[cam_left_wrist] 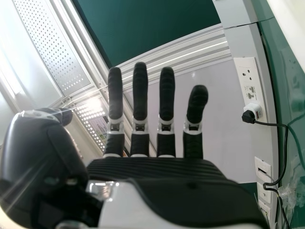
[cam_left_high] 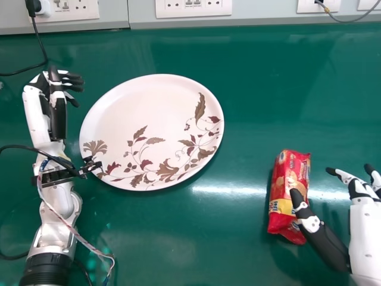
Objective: Pick up biscuit and place it in the plate
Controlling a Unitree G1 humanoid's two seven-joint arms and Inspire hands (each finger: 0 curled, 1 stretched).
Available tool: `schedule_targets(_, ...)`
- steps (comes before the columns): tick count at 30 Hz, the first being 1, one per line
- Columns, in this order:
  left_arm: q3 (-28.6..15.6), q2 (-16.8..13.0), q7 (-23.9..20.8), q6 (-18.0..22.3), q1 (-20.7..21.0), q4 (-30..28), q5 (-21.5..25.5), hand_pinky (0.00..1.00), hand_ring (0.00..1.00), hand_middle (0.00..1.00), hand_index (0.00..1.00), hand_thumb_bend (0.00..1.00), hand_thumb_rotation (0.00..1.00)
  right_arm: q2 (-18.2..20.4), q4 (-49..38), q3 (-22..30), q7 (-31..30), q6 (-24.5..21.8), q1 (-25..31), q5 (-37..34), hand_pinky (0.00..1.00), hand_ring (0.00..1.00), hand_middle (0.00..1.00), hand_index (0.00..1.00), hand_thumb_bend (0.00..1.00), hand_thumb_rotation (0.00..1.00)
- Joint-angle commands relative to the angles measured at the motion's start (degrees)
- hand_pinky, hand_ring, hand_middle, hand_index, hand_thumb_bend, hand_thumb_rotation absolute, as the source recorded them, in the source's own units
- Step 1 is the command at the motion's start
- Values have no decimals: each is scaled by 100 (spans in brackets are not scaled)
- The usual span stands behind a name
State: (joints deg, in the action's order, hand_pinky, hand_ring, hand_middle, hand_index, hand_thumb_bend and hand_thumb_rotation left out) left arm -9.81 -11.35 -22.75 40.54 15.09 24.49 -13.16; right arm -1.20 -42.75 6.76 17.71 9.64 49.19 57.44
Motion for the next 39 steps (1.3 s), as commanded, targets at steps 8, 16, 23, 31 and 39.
schedule_targets(8,138,203,31,140,-449,539,18,20,40,43,44,62,100,188,-385,-301,-534,-238,433,121,61,79,89,85,94,66)
schedule_targets(16,183,357,278,-62,-497,381,271,19,41,44,45,71,95,176,-888,-413,-1661,-733,432,281,64,78,86,82,90,71)
schedule_targets(23,205,339,251,-62,-421,424,181,20,43,46,46,75,97,378,-1628,-465,-3211,-1302,169,1155,63,72,77,77,84,87)
schedule_targets(31,184,378,492,-2,-398,555,461,20,42,46,45,77,93,825,-1725,-492,-4016,-1462,-281,1824,64,72,75,73,79,94)
schedule_targets(39,186,383,594,23,-379,586,548,20,43,46,45,77,93,723,-1725,-410,-4108,-1447,-392,2119,66,73,75,70,79,96)
